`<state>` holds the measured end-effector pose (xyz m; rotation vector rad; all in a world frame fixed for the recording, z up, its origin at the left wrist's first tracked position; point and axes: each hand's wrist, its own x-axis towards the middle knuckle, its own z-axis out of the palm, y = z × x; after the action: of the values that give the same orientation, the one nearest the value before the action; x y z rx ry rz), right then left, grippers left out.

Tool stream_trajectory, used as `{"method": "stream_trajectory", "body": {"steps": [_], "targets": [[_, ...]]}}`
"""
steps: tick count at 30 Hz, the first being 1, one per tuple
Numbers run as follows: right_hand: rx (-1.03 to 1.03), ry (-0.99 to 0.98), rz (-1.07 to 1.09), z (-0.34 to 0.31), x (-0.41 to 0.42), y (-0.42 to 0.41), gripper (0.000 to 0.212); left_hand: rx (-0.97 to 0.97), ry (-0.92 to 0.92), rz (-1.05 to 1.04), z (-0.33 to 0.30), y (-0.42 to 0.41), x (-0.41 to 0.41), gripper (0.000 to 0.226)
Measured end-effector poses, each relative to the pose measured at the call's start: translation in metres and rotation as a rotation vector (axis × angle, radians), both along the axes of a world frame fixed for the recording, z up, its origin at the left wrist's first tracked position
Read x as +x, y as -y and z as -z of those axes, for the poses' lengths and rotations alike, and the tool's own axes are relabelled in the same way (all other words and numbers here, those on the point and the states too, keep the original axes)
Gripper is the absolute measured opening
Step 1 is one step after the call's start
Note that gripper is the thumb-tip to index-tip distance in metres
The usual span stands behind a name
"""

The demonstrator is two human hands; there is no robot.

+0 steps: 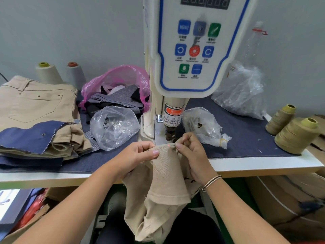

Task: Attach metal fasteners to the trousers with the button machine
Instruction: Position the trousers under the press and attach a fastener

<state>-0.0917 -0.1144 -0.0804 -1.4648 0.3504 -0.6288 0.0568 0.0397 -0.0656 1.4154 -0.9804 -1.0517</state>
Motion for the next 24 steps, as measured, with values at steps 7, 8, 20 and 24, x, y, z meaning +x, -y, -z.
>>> {"method": "stream_trajectory", "body": {"steps": [7,8,20,24], "targets": [[0.02,0.025,-0.003,0.002,0.0008,0.0013,0.025,0.0,-0.007,-0.001,-0.0015,-0.0006,-0.001,0.047],[0.021,0.027,-0.003,0.0021,0.0009,0.0017,0.025,0.001,-0.004,-0.005,-0.0021,-0.0006,-0.0011,0.049],[0.063,0.027,-0.007,0.001,0.0009,0.0018,0.025,0.019,-0.024,-0.027,-0.0042,-0.0015,-0.0029,0.035],[0.058,0.029,-0.021,0.0008,-0.001,0.0008,0.026,0.015,-0.044,-0.011,-0.0052,-0.0025,-0.0034,0.033]]}}
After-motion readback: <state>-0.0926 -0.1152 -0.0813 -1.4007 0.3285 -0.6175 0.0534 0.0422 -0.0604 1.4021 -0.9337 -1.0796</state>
